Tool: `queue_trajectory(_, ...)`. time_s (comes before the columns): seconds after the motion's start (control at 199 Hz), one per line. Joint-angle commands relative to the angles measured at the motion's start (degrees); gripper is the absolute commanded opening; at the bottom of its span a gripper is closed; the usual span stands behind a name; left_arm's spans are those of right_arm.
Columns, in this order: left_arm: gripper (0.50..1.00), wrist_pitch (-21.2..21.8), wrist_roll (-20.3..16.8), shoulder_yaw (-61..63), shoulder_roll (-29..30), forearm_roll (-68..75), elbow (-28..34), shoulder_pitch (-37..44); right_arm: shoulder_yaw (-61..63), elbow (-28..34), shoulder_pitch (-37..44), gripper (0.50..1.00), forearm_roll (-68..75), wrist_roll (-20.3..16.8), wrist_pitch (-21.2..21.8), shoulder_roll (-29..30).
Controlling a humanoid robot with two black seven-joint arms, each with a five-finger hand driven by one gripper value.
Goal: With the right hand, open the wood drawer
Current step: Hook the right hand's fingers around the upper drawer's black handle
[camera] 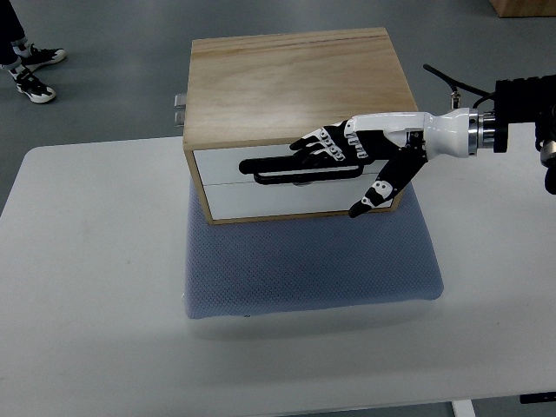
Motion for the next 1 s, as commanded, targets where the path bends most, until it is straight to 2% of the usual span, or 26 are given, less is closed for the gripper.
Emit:
queue_trajectory(0.0,1.0,0.0,0.0,0.0,0.0,0.0,0.0,0.0,-0.75,-1.51,0.01,0.944,-0.18,0.0,0.0,1.03)
queue_trajectory(0.267,1.0,0.0,0.0,0.0,0.0,0.0,0.0,0.0,-0.93,-6.43,0.01,0.944,-0.18,0.09,0.0,2.53)
queue_trajectory(0.997,1.0,0.0,0.0,0.0,0.0,0.0,0.0,0.0,-3.21,-7.84,-0.34,0.944,-0.62,0.09,0.0,3.14)
